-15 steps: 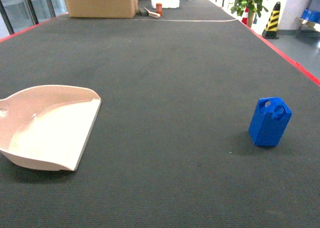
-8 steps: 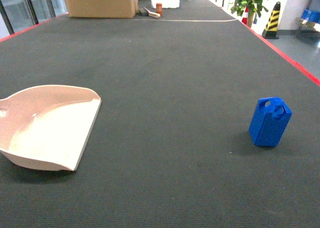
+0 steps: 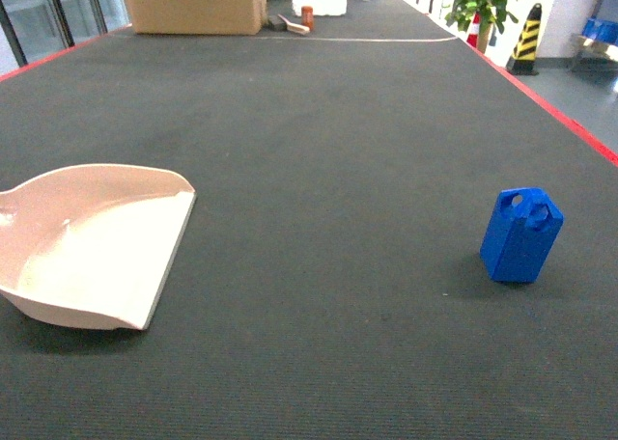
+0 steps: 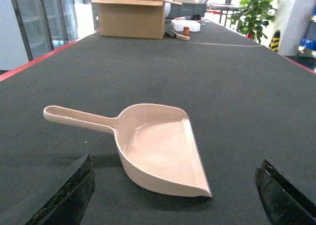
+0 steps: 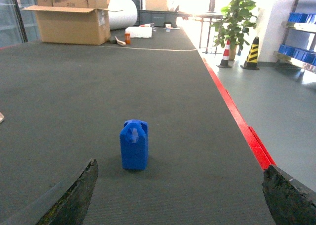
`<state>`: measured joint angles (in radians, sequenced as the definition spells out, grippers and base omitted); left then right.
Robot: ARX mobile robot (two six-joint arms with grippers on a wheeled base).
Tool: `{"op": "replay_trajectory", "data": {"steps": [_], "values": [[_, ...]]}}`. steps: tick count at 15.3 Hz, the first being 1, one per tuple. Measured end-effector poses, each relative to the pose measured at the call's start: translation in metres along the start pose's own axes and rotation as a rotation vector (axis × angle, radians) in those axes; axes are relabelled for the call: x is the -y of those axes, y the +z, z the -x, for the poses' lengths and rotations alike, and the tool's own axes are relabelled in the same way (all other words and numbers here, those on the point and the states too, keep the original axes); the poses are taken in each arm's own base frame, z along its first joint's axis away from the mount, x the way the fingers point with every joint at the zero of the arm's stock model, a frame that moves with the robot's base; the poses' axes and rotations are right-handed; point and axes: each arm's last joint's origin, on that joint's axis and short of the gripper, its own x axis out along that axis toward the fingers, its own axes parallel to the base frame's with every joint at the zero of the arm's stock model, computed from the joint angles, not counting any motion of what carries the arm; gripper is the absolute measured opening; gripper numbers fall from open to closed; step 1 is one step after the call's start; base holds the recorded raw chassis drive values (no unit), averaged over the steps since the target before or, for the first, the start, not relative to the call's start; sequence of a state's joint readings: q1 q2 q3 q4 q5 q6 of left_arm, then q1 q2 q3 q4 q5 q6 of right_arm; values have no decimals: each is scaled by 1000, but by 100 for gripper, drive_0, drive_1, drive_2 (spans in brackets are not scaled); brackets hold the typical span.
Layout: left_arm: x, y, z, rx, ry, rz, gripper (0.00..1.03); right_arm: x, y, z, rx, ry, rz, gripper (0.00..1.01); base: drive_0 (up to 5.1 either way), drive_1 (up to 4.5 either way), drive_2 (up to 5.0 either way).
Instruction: Place part in tray to right shelf
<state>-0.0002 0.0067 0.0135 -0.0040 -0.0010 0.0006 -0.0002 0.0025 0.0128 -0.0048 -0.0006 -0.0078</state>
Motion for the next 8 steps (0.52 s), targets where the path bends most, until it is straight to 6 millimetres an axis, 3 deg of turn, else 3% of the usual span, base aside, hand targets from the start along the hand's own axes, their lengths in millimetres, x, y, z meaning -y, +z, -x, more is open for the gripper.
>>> {"op": "replay_trajectory", "data": {"steps": [8], "values": [[0, 0, 0, 0, 0, 0, 98, 0, 0, 0, 0, 0, 0, 98, 0, 0, 0]]}}
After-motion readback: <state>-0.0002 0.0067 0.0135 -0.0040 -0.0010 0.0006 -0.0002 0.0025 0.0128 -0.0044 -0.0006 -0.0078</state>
